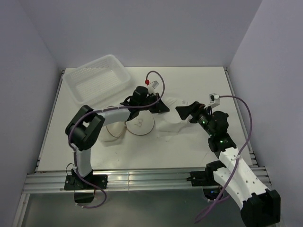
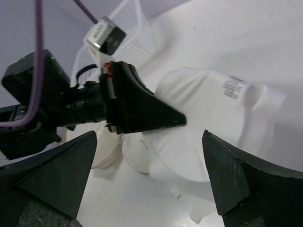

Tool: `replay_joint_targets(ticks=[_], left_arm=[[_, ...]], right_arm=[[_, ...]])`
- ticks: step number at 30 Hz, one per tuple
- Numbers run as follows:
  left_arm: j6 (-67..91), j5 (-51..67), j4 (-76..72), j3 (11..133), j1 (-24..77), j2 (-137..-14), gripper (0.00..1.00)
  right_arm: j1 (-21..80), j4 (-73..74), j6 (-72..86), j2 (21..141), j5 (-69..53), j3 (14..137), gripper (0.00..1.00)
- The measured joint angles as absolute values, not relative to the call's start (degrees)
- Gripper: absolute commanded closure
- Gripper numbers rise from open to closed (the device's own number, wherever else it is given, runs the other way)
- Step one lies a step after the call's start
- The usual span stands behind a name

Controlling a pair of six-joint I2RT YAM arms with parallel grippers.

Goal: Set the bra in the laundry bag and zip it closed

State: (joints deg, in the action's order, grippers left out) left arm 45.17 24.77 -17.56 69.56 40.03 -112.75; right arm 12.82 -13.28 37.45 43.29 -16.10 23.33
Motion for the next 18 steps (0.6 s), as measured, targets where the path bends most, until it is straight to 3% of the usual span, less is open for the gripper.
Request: replay_joint_targets(ticks=[10, 18], left_arm=[[44.2, 24.1, -24.3, 63.5, 40.0, -88.5, 1.00], [41.0, 21.9, -19.4, 59.3, 40.1, -80.6, 1.00]], right_arm=[[12.8, -11.3, 29.2, 33.0, -14.6, 25.5, 0.00], [12.8, -12.0, 26.6, 31.7, -22.0, 27.1, 0.00]])
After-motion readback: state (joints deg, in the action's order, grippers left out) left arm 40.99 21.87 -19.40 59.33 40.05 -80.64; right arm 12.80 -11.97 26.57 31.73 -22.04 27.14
